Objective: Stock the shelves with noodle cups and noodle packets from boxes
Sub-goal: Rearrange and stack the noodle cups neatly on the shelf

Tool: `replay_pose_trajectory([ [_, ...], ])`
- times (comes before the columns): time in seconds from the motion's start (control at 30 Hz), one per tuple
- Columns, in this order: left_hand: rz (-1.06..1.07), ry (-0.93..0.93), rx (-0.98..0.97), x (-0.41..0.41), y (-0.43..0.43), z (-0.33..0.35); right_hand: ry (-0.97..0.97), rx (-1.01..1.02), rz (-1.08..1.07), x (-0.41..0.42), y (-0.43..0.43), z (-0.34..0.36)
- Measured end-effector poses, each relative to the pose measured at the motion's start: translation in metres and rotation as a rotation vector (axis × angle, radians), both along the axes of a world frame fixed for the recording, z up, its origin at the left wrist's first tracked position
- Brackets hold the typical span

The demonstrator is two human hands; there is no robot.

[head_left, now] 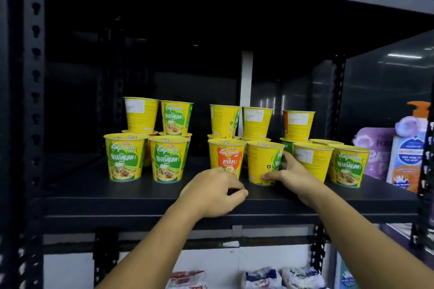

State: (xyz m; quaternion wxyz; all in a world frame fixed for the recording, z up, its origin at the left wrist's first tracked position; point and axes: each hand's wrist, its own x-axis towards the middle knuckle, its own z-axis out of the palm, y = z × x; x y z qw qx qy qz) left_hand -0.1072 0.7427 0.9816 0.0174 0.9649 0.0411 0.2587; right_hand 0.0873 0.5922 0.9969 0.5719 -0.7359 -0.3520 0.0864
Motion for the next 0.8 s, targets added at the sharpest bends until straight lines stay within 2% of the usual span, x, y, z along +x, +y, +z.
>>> replay_pose_trajectory([
  [0.23,-0.079,0.018,-0.007,-0.001,-0.001,-0.003,-0.118,0.023,-0.094,-0.006,-0.003,-0.005],
  [0.47,-0.057,-0.003,-0.045,-0.001,-0.002,-0.002,-0.011,0.044,0.007,0.004,-0.008,-0.006],
  [0.8,-0.017,-0.007,-0.101,0.000,-0.003,-0.004,-0.097,-0.022,-0.027,0.001,-0.009,-0.007],
])
